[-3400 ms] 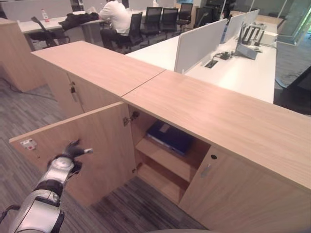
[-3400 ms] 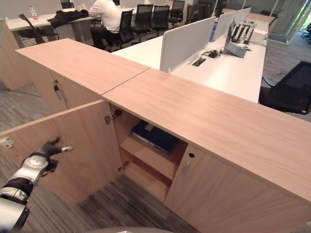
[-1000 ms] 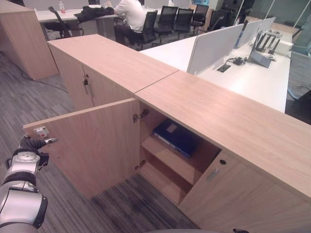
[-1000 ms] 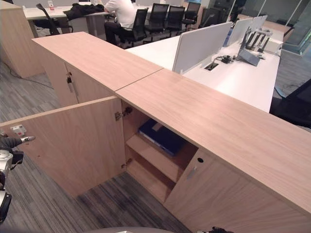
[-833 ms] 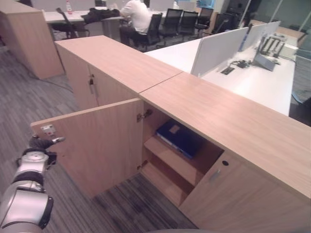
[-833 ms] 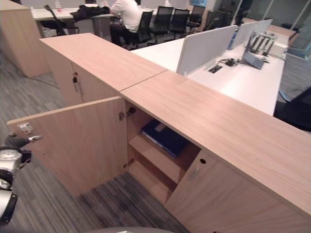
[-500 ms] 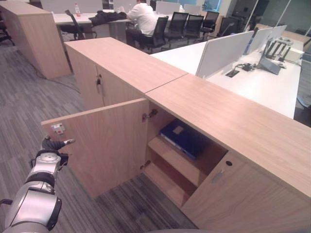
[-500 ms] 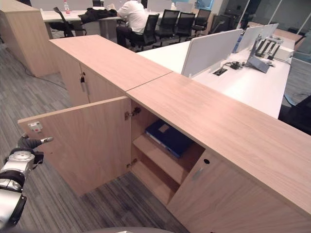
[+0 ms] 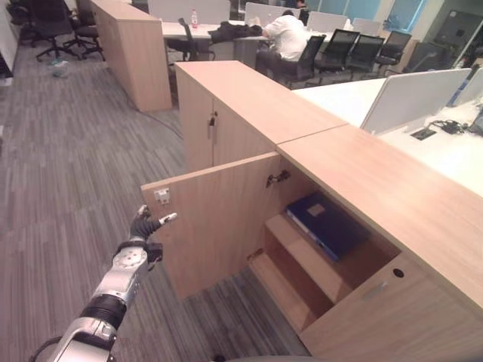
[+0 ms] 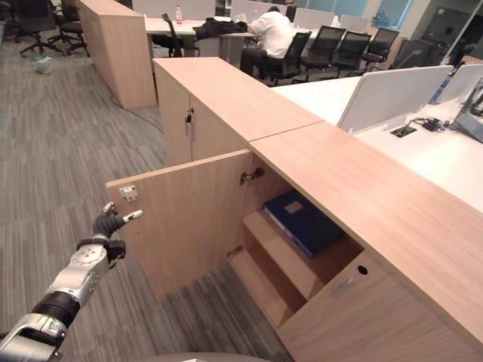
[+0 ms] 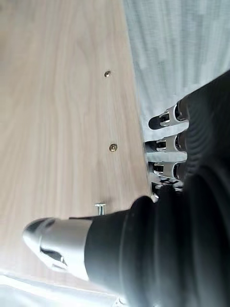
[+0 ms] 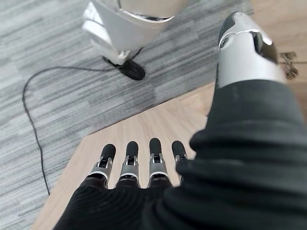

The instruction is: Put the empty folder in the office cabinet

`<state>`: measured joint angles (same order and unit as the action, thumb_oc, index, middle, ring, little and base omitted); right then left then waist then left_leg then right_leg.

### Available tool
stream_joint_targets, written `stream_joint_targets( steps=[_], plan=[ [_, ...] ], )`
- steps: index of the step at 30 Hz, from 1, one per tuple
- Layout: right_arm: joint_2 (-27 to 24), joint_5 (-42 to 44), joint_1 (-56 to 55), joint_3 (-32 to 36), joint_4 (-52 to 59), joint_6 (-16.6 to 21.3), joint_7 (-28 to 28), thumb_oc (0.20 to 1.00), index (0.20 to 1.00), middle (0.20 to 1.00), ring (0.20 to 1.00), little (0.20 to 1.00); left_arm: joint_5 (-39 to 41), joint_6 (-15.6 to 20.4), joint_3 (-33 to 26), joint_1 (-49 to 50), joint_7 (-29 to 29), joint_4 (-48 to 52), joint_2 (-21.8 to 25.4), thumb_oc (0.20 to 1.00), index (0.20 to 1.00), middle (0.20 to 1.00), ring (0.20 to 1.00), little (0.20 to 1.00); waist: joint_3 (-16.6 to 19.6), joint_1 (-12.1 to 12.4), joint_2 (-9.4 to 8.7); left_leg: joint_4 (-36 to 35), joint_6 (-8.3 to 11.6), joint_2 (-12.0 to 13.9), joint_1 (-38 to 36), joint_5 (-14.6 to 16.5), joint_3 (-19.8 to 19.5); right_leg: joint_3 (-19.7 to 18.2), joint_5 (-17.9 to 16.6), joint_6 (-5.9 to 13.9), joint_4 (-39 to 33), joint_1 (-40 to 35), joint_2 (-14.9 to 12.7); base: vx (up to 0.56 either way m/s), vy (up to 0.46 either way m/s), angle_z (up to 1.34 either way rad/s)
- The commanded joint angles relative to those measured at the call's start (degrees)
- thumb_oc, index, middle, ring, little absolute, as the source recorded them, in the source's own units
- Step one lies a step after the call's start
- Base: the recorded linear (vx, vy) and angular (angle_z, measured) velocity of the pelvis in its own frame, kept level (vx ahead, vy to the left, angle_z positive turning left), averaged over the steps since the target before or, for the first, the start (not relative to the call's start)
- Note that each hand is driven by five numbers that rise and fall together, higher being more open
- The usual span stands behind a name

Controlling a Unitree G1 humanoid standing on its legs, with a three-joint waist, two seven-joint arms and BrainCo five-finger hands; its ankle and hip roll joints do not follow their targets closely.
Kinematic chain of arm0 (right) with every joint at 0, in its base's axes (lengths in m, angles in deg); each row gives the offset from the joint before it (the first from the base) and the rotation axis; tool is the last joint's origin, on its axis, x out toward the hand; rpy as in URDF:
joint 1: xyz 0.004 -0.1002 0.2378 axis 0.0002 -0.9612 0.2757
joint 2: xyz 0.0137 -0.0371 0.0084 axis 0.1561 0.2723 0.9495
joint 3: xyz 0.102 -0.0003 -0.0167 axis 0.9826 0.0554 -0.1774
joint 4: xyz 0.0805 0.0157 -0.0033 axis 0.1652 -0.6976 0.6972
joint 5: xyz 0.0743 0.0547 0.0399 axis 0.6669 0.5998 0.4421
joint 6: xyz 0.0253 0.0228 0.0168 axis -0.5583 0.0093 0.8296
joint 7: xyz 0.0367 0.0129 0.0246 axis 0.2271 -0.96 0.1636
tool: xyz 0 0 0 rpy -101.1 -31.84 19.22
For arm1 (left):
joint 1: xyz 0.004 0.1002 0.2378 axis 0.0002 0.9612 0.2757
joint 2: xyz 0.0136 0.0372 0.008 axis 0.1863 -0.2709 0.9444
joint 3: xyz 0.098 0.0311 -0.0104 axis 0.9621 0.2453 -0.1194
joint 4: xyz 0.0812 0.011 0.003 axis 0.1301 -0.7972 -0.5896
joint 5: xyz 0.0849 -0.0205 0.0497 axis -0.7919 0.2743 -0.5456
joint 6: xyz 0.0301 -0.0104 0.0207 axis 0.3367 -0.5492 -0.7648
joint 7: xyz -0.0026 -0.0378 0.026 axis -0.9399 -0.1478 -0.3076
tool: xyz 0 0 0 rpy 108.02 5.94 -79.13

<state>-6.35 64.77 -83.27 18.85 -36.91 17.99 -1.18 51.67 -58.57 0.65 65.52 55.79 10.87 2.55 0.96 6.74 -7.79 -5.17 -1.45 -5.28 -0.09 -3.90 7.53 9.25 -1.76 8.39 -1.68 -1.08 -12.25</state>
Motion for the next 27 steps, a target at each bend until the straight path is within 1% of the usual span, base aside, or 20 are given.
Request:
stream_joint_targets(
  steps=[1, 3, 4, 6, 11, 13, 16, 20, 27],
  plan=[
    [-0.17, 2.34, 7.17, -1.62, -2.6, 1.28, 1.12, 1.0, 1.0, 1.0, 1.0, 1.0, 0.09, 7.96, 14.33, -14.4, -18.71, 16.6, -15.28, 1.0, 1.0, 1.0, 1.0, 1.0, -1.8, -7.52, 1.45, 0.17, -1.66, 1.23, -5.75, 9.23, -4.64, 1.8, 1.24, 1.96, 0.92, -3.07, 3.26, -0.01, -0.01, 0.26],
    [0.08, 2.45, 7.48, -1.8, -2.74, 1.42, 1.2, 1.0, 1.0, 1.0, 1.0, 1.0, 0.22, 7.66, 16.11, -13.96, -19.69, 18.77, -15.28, 1.0, 1.0, 1.0, 1.0, 1.0, -2.01, -7.42, 1.51, 0.17, -1.71, 1.19, -5.69, 9.23, -4.78, 1.88, 1.29, 1.94, 1.07, -3.0, 3.23, -0.01, -0.008, 0.38],
    [0.09, 2.45, 7.47, -1.8, -2.75, 1.42, 1.2, 1.0, 1.0, 1.0, 1.0, 1.0, 0.23, 7.65, 16.12, -13.95, -19.69, 18.79, -15.27, 1.0, 1.0, 1.0, 1.0, 1.0, -2.01, -7.41, 1.5, 0.17, -1.71, 1.19, -5.69, 9.23, -4.78, 1.88, 1.29, 1.94, 1.08, -3.0, 3.23, -0.02, -0.011, 0.68],
    [0.73, 2.72, 8.15, -2.48, -3.14, 1.54, 1.48, 1.0, 1.0, 1.0, 1.0, 1.0, 2.48, 6.73, 18.95, -12.7, -21.36, 20.32, -16.11, 1.0, 1.0, 1.0, 1.0, 1.0, -2.39, -7.26, 1.56, 0.17, -1.78, 1.11, -5.47, 9.2, -5.0, 1.9, 1.34, 1.8, 1.23, -2.82, 3.25, -0.02, -0.015, 0.43],
    [1.48, 3.02, 8.35, -2.74, -4.1, 1.39, 1.86, 1.0, 1.0, 1.0, 1.0, 1.0, 4.24, 5.63, 20.96, -11.59, -22.17, 21.28, -16.67, 1.0, 1.0, 1.0, 1.0, 1.0, -2.86, -7.17, 1.66, 0.17, -1.85, 1.13, -5.16, 9.06, -5.23, 2.06, 1.38, 1.68, 1.33, -2.67, 3.25, -0.02, -0.008, -0.12],
    [1.77, 2.22, 8.08, -3.06, -5.4, 1.03, 1.71, 1.0, 1.0, 1.0, 1.0, 1.0, 4.27, 5.0, 22.81, -11.31, -23.24, 22.03, -16.59, 1.0, 1.0, 1.0, 1.0, 1.0, -3.2, -7.05, 1.86, 0.17, -1.92, 1.1, -4.85, 9.0, -5.48, 2.21, 1.49, 1.6, 1.53, -2.39, 3.26, -0.03, -0.003, -0.76],
    [1.85, 1.98, 7.73, -2.92, -6.23, 0.77, 1.74, 1.0, 1.0, 1.0, 1.0, 1.0, 3.6, 4.64, 24.09, -11.21, -24.07, 22.94, -16.0, 1.0, 1.0, 1.0, 1.0, 1.0, -3.43, -7.1, 2.04, 0.17, -1.93, 1.02, -4.67, 9.01, -5.55, 2.3, 1.47, 1.62, 1.58, -2.18, 3.24, -0.02, 0.0, -0.64],
    [2.14, 2.03, 7.34, -2.95, -6.73, 0.63, 1.88, 1.0, 1.0, 1.0, 1.0, 1.0, 3.89, 4.23, 24.84, -10.94, -24.31, 22.77, -15.96, 1.0, 1.0, 1.0, 1.0, 1.0, -3.68, -7.28, 2.32, 0.17, -1.95, 0.98, -4.46, 8.91, -5.52, 2.31, 1.48, 1.56, 1.59, -2.0, 3.28, -0.01, 0.003, -0.79],
    [2.57, 2.42, 7.16, -3.21, -6.85, 0.65, 2.01, 1.0, 1.0, 1.0, 1.0, 1.0, 4.79, 3.77, 25.89, -10.25, -24.89, 22.72, -16.39, 1.0, 1.0, 1.0, 1.0, 1.0, -3.79, -7.64, 2.52, 0.17, -1.88, 0.91, -4.19, 8.91, -5.19, 2.23, 1.3, 1.54, 1.29, -1.8, 3.33, -0.01, 0.003, -0.37]
  ],
)
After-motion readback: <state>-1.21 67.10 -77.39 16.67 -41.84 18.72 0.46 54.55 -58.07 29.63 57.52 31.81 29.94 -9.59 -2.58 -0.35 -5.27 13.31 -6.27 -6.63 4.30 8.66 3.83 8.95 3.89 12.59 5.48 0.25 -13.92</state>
